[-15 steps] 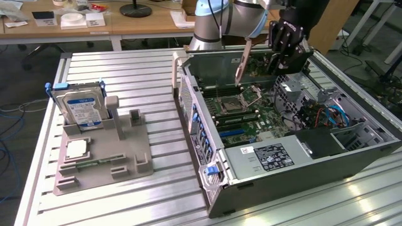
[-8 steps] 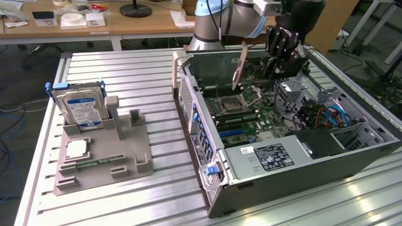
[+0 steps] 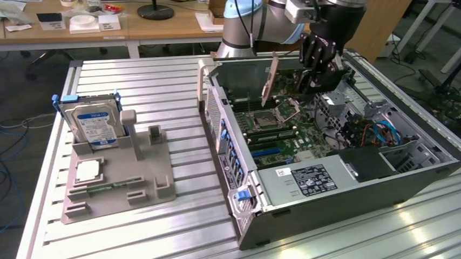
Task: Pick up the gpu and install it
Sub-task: 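Insert the gpu into the slot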
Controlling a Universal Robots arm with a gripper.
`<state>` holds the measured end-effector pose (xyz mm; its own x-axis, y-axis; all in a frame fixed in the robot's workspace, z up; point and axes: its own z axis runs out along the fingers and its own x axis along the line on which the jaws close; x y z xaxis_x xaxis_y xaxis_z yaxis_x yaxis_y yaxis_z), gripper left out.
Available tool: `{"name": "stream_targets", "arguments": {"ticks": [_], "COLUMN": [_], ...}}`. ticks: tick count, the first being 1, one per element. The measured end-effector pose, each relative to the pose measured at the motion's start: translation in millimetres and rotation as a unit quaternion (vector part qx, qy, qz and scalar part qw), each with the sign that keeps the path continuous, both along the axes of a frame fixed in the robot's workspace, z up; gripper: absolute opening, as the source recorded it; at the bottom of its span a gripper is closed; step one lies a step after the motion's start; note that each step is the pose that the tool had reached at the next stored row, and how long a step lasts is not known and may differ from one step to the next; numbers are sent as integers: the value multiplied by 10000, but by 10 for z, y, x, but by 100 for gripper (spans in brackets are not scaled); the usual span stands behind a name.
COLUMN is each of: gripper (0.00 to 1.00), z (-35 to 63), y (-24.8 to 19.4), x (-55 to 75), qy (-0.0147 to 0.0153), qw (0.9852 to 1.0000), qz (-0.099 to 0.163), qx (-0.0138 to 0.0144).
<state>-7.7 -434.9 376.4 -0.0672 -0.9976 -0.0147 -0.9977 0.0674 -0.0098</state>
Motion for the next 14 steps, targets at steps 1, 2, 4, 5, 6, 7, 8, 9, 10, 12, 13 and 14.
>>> {"name": "stream_targets", "arguments": {"ticks": [1,2,4,5,6,7,8,9,10,12,13,14], "gripper": [28,28,28,28,28,28,28,28,28,28,28,28], "z": [-2,-8,-23,-37,-55,-73,-91,-109,-127,-151,-159,-166], "y": [0,0,0,0,0,0,0,0,0,0,0,0], "x": [-6,-31,-69,-77,-78,-78,-78,-80,-91,-129,-151,-176], "qy": [0,-1,0,0,0,1,2,3,3,2,3,3], "qw": [10000,10000,10000,10000,10000,10000,10000,10000,10000,10000,10000,10000], "qz": [0,0,4,15,36,55,62,62,62,62,62,62], "qx": [0,2,1,1,1,1,1,0,0,1,1,1]}}
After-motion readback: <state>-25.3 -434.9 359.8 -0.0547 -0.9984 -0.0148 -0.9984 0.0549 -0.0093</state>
